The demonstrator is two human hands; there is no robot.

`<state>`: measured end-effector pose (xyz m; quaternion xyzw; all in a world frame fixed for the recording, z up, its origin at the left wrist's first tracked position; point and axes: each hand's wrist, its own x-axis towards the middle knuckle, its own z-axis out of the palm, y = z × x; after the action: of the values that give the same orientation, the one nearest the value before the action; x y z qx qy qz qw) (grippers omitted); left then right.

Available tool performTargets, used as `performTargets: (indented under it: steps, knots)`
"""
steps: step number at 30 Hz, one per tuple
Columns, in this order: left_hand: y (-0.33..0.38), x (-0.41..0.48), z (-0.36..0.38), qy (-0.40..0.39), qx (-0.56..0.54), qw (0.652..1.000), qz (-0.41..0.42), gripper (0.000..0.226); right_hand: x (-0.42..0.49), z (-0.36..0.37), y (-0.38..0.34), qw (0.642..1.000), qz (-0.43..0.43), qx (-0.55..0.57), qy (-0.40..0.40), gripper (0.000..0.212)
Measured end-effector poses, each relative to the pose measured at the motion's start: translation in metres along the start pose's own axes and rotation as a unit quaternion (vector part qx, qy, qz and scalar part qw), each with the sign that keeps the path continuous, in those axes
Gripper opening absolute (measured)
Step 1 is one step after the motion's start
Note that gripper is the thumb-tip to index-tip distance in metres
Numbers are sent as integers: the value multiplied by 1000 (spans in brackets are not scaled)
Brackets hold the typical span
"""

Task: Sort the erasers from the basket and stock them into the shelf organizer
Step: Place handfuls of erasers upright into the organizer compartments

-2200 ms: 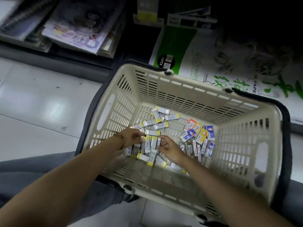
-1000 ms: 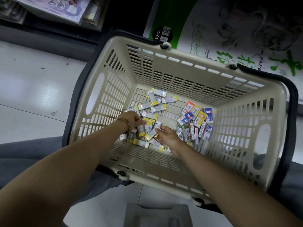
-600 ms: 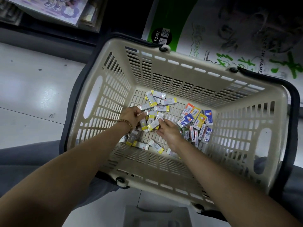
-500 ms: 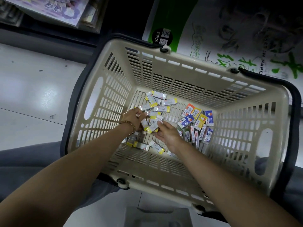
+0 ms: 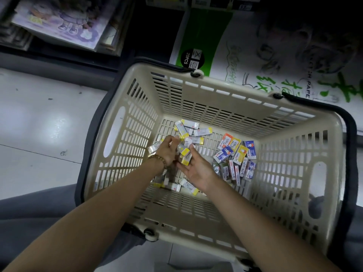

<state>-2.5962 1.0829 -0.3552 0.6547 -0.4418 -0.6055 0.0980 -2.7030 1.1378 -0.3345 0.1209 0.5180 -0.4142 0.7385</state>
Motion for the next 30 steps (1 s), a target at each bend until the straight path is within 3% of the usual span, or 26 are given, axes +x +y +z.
performTargets:
  steps: [4, 10, 13, 16, 23, 27, 30]
  knots:
    - [11, -3, -3, -3, -84, 996, -11, 24, -13, 9, -18, 993, -73, -85, 36, 37]
    - [33, -19, -11, -102, -223, 965, -89, 24, -35, 14, -34, 967, -144, -209, 25, 23]
    - [41, -26, -20, -129, -326, 932, -96, 23, -45, 12, -41, 964, -160, -208, 34, 36]
    - [48, -34, -28, -147, -399, 898, -110, 24, -54, 10, -47, 954, -198, -218, 56, 22]
    - [50, -46, -17, -179, -329, 923, -84, 42, -66, 30, -43, 929, -231, -284, 59, 25]
    - [44, -47, -24, -147, -281, 948, -25, 34, -68, 32, -42, 906, -221, -362, 7, 30]
    - [44, -45, -37, -103, -275, 956, -23, 25, -65, 20, -46, 913, -214, -347, -8, 29]
